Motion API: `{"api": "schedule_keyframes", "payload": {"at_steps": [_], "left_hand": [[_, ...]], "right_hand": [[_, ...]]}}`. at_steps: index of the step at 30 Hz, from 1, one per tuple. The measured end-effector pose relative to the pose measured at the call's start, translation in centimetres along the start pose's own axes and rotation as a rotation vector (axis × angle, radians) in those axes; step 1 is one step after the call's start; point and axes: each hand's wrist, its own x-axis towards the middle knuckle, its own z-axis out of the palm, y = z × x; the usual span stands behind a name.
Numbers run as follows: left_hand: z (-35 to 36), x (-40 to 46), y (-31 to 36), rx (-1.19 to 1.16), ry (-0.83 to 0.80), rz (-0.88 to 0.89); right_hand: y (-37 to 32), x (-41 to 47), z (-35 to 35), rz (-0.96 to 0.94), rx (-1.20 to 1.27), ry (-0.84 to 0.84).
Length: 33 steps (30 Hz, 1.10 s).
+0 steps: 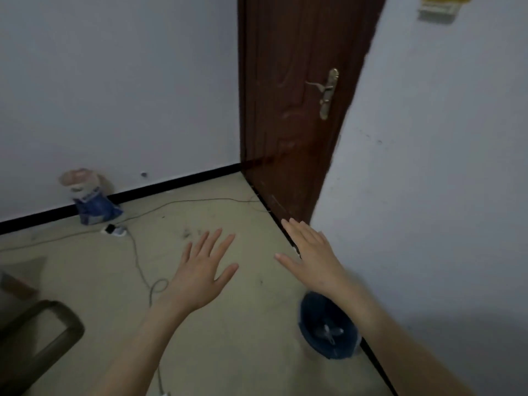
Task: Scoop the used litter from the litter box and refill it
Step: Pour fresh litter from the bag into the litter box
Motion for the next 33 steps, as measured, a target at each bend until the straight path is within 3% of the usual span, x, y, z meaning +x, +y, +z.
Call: {"api": "schedule_keyframes", "payload": {"at_steps": [8,17,27,33], "left_hand": [[-5.7,-0.1,-11.2,0.082,0.117,-0.320],[-8.3,7.7,-19.2,0.114,0.153,-0.578],[-10.7,14.2,-27.7,0.069,0.212,-0.759],[-11.3,17.6,-37.2,0.043,0.221,-0.845]], "right_hand": [[-8.5,12.9,1.8,-0.265,-0.024,-0.063],[-12.5,29.9,1.7,-0.459,-0.068,-0.154],[-18.9,44.5,2.9,-0.613,-0.075,-0.249],[-24.9,54.1,6.7,-0.656,-0.108,-0.307]]}}
